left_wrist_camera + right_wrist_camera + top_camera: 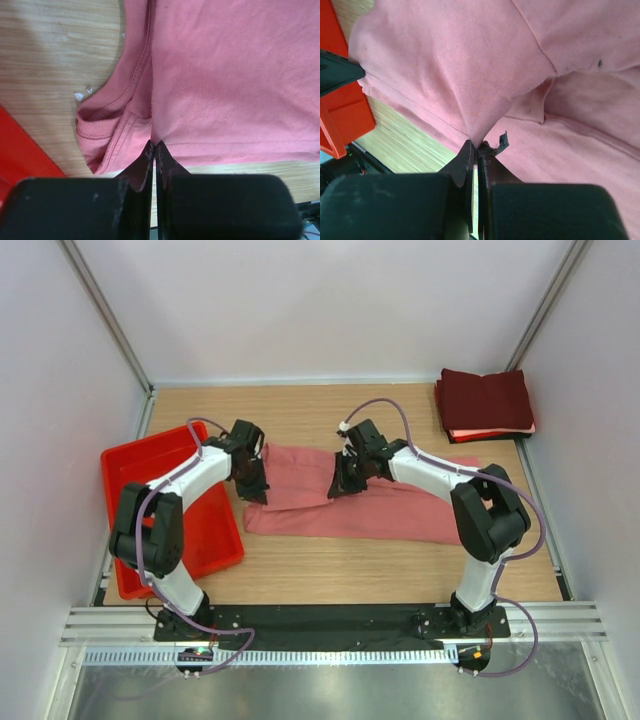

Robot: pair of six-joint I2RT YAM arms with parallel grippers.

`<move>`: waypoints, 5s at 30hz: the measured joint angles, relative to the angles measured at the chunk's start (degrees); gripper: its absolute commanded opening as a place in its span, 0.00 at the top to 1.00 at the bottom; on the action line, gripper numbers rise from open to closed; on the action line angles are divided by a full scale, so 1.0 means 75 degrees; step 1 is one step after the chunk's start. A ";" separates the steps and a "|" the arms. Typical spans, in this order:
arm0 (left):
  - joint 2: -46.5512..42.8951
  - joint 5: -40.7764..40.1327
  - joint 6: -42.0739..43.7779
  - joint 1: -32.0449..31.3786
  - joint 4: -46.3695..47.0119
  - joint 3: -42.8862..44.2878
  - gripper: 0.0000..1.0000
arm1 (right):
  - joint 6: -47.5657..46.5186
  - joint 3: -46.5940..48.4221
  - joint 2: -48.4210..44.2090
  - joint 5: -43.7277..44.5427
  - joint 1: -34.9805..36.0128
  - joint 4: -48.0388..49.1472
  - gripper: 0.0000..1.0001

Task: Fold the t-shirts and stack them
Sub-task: Fold the tshirt

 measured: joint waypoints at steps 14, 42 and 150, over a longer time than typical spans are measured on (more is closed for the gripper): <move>-0.0020 0.0017 0.0035 -0.0038 -0.0393 -0.0064 1.00 | 0.0315 -0.0396 -0.0102 0.0006 0.0000 -0.0219 0.94; 0.1877 0.0140 0.0425 -0.0157 -0.0085 0.3410 0.65 | 0.0096 -0.0813 -0.1338 0.1661 -0.3576 -0.0787 0.76; 0.2092 -0.1361 -0.0256 -0.0379 -0.0111 0.2171 0.67 | 0.0294 -0.1507 -0.3485 0.1606 -0.5010 -0.0458 0.00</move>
